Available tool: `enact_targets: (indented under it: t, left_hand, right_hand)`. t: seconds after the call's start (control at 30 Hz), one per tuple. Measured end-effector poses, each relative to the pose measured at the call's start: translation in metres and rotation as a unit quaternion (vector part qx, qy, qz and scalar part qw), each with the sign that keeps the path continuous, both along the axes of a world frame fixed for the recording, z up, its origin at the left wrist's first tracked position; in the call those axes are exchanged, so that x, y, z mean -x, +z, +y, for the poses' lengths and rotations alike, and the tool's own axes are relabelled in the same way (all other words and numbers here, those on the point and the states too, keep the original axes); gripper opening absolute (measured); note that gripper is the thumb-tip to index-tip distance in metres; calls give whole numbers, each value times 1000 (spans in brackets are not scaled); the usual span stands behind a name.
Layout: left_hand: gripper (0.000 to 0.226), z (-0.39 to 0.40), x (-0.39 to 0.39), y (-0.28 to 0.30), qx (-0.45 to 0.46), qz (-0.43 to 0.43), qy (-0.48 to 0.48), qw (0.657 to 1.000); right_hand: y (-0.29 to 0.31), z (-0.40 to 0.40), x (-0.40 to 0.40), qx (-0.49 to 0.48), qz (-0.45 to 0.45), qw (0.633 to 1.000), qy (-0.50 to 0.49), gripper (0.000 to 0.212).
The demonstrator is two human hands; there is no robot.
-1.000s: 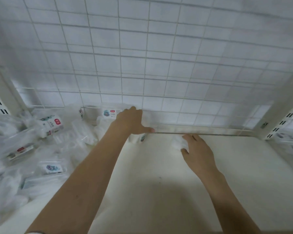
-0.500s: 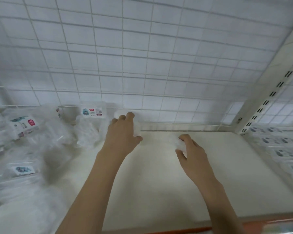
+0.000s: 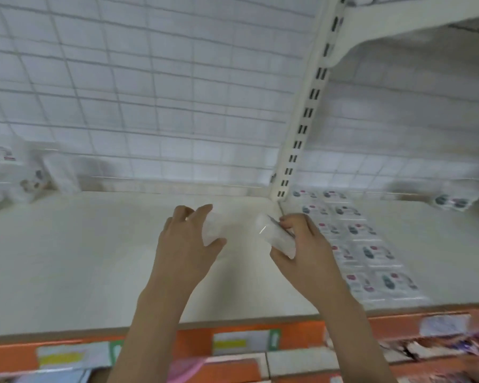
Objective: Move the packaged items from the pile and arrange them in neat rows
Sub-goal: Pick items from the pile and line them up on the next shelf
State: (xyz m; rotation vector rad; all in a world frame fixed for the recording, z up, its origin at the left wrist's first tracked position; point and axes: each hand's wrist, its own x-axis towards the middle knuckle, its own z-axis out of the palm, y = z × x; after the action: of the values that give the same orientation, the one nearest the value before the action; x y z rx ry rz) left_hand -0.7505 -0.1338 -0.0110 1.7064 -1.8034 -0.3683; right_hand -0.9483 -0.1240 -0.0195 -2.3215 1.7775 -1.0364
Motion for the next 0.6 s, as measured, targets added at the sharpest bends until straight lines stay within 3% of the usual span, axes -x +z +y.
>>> enact_targets:
  t: [0.17,0.37,0.47,0.6]
  left_hand:
    - [64,14,51,-1,-11,-24,4,1000]
    - [65,6,87,5,10,-38,-3,999]
    - [65,5,106,10,13,-38,-11,999]
    - [65,4,138,15,23,-38,-19,999]
  right_hand:
    - [3,10,56,-76,-51,994,65,45]
    - [2,13,92,-77,-45,996,31,78]
    - [0,17,112,-54,-7,998,30,77]
    - [-2,19,145,-47,-40,997,37,69]
